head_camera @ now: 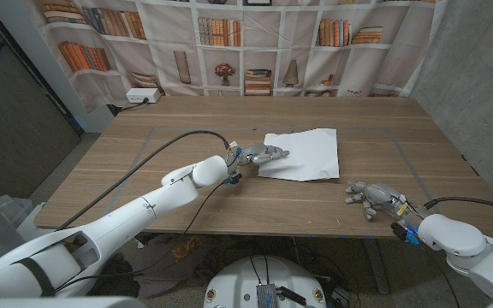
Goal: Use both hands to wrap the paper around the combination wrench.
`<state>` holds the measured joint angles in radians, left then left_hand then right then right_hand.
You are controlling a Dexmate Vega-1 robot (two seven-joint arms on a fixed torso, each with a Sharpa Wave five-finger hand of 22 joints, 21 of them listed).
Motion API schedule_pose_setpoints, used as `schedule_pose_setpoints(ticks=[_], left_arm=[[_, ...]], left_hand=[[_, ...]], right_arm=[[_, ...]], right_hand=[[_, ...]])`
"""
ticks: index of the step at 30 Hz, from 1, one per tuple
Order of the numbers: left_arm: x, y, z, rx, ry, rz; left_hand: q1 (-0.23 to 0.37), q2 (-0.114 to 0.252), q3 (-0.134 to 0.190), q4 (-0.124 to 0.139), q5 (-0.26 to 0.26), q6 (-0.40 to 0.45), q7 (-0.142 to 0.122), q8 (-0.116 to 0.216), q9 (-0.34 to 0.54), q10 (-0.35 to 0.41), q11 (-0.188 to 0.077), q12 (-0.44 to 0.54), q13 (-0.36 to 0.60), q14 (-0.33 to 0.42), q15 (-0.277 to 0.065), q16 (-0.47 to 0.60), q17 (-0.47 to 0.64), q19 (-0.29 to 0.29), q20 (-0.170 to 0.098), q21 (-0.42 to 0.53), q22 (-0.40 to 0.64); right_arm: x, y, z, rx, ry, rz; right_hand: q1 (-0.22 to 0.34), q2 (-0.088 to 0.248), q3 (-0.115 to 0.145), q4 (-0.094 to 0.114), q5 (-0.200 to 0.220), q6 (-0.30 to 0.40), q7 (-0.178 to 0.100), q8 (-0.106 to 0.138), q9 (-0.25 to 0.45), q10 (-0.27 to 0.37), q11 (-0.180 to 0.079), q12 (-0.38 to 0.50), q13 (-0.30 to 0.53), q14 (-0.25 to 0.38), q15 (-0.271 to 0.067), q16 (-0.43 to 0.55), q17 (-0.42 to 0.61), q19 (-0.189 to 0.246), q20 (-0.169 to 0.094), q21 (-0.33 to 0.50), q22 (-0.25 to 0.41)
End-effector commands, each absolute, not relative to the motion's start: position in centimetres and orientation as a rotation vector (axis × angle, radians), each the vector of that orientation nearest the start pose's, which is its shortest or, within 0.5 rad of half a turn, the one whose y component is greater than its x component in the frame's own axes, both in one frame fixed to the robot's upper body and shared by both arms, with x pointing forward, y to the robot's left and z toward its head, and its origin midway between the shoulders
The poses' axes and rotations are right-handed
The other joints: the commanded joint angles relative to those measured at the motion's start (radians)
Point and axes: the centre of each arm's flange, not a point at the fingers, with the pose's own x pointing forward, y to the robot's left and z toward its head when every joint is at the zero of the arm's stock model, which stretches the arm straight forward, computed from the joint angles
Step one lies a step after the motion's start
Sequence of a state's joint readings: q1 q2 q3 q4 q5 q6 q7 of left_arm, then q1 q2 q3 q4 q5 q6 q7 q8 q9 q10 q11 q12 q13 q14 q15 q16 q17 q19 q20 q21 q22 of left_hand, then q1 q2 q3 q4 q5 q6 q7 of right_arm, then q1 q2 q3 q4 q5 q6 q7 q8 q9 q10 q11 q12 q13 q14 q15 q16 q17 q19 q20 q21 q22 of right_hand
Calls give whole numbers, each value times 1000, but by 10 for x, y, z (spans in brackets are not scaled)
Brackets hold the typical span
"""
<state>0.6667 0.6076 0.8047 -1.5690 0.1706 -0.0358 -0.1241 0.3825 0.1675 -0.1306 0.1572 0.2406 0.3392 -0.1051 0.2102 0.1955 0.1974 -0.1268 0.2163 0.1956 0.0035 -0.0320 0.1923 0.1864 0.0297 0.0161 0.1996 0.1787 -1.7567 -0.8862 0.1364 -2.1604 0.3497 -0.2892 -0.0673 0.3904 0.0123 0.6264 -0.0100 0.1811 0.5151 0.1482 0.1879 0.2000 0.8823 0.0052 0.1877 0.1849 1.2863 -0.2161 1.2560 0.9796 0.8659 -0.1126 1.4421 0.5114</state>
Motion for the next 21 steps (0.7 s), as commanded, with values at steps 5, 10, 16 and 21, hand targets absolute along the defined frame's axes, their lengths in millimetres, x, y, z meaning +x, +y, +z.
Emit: schedule_pose_setpoints(ticks=[5, 10, 16, 21], left_arm=[[616, 96, -47, 1066, -611, -535], [615, 97, -48, 1064, -608, -532], [613, 99, -49, 1067, -605, -530], [612, 100, -48, 1067, -608, -526]], left_hand=[[-1, -5, 3, -3, 7, 9, 2, 0, 2, -2, 1, -2, 3, 6, -55, -1, 3, 7, 6, 3, 3], [-2, -5, 4, -3, 7, 8, 3, 0, 2, -2, 4, -2, 3, 6, -55, -1, 3, 7, 6, 3, 3], [-2, -5, 4, -4, 8, 7, 2, 0, 2, -3, 4, -2, 3, 6, -55, -1, 3, 7, 6, 3, 3], [-3, -5, 4, -4, 8, 8, 3, 0, 2, -2, 2, -2, 3, 6, -55, -1, 3, 8, 6, 3, 3]], right_arm=[[467, -339, -131, -572, -197, 136], [469, -336, -127, -574, -207, 145], [472, -331, -125, -578, -213, 157], [473, -327, -125, -580, -217, 166]], right_hand=[[-5, -26, 12, -18, 0, -14, 2, 1, 2, -13, 0, 5, 4, 3, -3, -10, -3, 9, -98, -11, 11], [-8, -30, 18, -21, -1, -12, 6, 3, 2, -15, -1, 6, 4, -2, -3, -19, -11, 14, -98, -13, 19], [-13, -38, 26, -28, -2, -18, 13, 2, 2, -17, 6, 7, 4, 17, -3, -7, 3, 14, -98, -22, 24], [-23, -44, 33, -29, -3, -22, 18, 2, 2, -23, 8, 7, 3, 18, -3, -11, 3, 21, -98, -27, 32]])
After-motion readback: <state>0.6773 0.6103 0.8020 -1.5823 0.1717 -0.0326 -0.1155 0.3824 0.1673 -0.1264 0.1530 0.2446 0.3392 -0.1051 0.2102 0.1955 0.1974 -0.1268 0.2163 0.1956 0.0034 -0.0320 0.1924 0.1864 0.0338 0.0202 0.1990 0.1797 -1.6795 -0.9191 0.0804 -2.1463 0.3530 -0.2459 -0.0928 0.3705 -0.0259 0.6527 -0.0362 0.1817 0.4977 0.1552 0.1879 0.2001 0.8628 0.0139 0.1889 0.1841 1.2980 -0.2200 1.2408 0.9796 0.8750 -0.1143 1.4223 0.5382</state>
